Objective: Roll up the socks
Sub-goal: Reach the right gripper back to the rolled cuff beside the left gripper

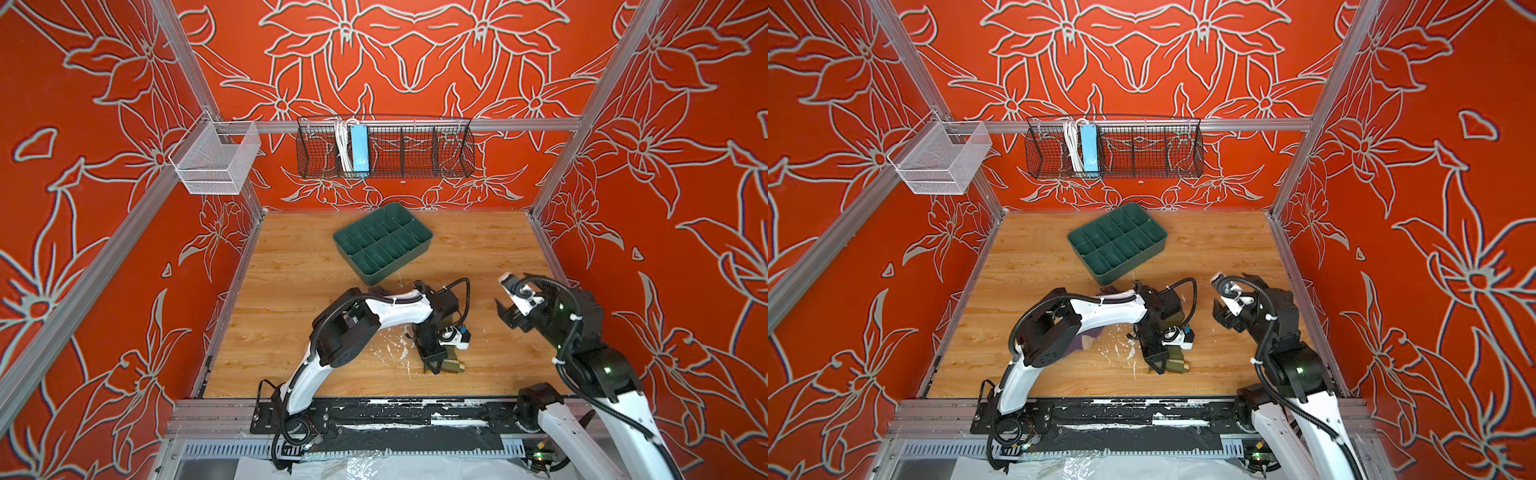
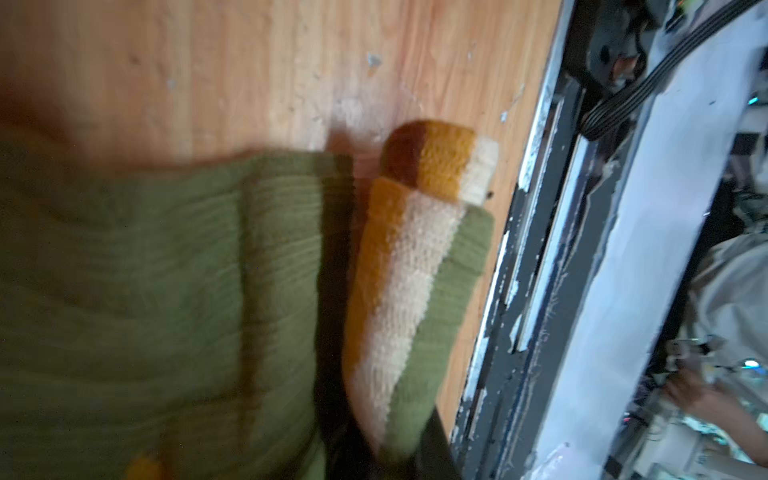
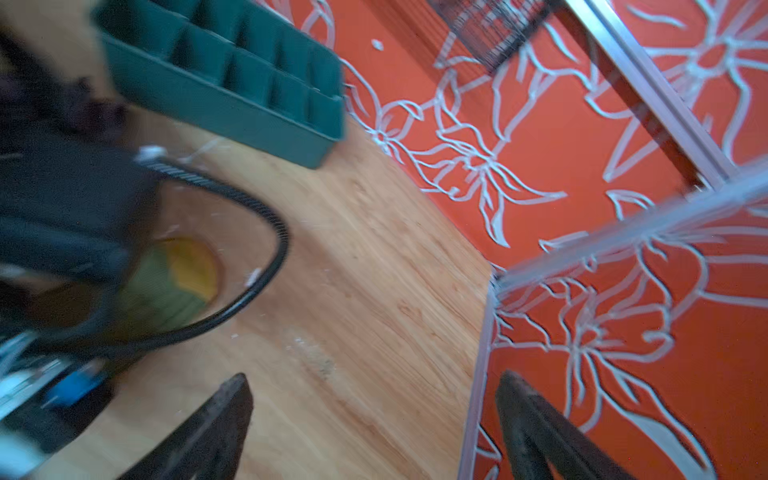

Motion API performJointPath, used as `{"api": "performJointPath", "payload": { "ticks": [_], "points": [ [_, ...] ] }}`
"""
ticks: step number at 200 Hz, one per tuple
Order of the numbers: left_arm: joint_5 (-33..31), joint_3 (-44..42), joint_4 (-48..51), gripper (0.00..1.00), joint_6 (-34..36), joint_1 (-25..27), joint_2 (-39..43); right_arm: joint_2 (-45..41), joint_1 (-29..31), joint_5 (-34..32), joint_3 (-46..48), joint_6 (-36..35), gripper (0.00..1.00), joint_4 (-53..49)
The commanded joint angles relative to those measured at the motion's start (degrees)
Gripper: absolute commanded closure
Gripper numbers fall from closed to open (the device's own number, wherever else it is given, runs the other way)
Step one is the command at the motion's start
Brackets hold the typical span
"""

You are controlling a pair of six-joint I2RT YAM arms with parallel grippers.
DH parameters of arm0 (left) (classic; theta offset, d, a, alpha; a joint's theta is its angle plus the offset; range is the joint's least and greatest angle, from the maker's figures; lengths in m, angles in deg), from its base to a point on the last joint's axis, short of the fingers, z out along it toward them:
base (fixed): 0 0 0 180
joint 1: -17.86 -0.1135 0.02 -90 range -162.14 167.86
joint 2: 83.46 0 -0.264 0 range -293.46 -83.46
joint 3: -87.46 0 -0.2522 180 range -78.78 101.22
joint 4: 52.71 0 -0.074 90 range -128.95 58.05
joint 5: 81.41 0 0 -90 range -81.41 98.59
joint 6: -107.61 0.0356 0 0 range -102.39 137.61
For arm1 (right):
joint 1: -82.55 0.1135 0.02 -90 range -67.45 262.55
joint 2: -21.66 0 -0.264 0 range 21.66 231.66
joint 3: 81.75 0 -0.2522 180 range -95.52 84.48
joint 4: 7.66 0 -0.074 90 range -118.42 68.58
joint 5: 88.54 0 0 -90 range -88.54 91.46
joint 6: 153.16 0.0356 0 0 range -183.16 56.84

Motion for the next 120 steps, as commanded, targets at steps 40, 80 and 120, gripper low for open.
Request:
{"api": "performJointPath", "payload": {
  "ticks": [40, 80, 120],
  "points": [
    [-2.0, 0.6, 2.6, 1.0, -4.0, -0.5, -8.5, 0.7, 14.4, 6.4, 2.9, -9.4, 0.16, -22.4],
    [-2.5, -0.3, 0.5, 1.0, -5.5, -0.8, -8.1, 9.1, 32.5, -4.0, 6.4, -4.8, 0.2, -13.8],
    [-4.0, -2.5, -1.3, 0.99, -6.2, -0.8, -7.2, 22.8, 47.9, -14.2, 10.1, -4.5, 0.24, 0.9]
  ]
}}
